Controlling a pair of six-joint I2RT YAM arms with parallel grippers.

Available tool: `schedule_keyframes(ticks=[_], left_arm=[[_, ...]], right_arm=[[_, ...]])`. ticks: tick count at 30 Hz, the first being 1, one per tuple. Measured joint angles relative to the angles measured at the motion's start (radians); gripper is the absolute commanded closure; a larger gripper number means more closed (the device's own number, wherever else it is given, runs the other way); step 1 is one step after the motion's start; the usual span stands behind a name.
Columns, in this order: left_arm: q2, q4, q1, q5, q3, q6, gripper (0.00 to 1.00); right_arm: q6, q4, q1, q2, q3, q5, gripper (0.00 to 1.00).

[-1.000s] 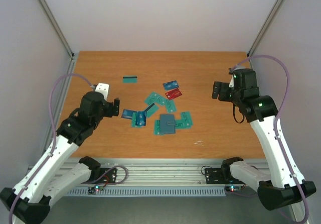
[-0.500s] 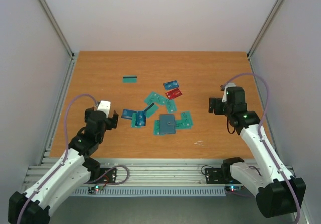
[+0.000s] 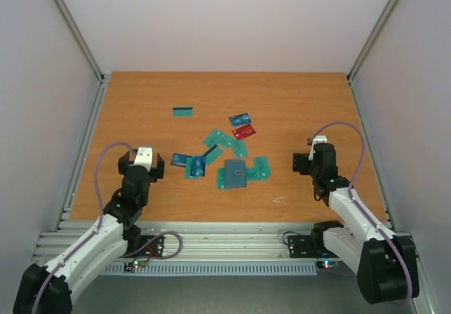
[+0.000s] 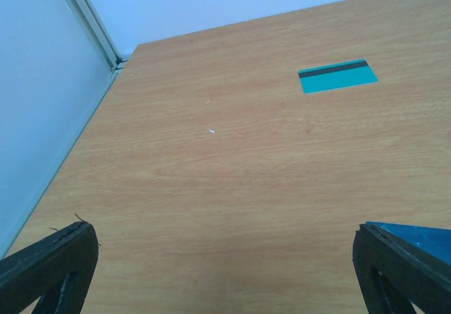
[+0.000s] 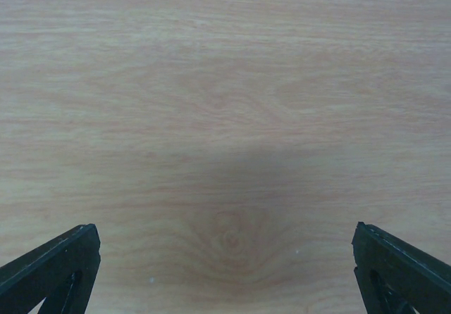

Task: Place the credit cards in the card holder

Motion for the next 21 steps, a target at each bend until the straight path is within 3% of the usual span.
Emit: schedule_keyframes(ticks=[5,13,21], left_arm=[[0.135,0.162,0.017,0.029,-0.005,0.035,0.01],[0.373,0.372,0.249,0.227,0.004,0.024,0.01],[0.612,0.566,0.421,0.423,0.069,-0.051,0.01]], right_arm=[[0.000,0.182,-0.044,0.106,-0.034,0.009,0.02],[-0.004,0.463,-0.090,0.266,-0.055,-0.011,0.02],[0.000,0.630,-0.138,0.426,-0.003,-0.082,0.01]])
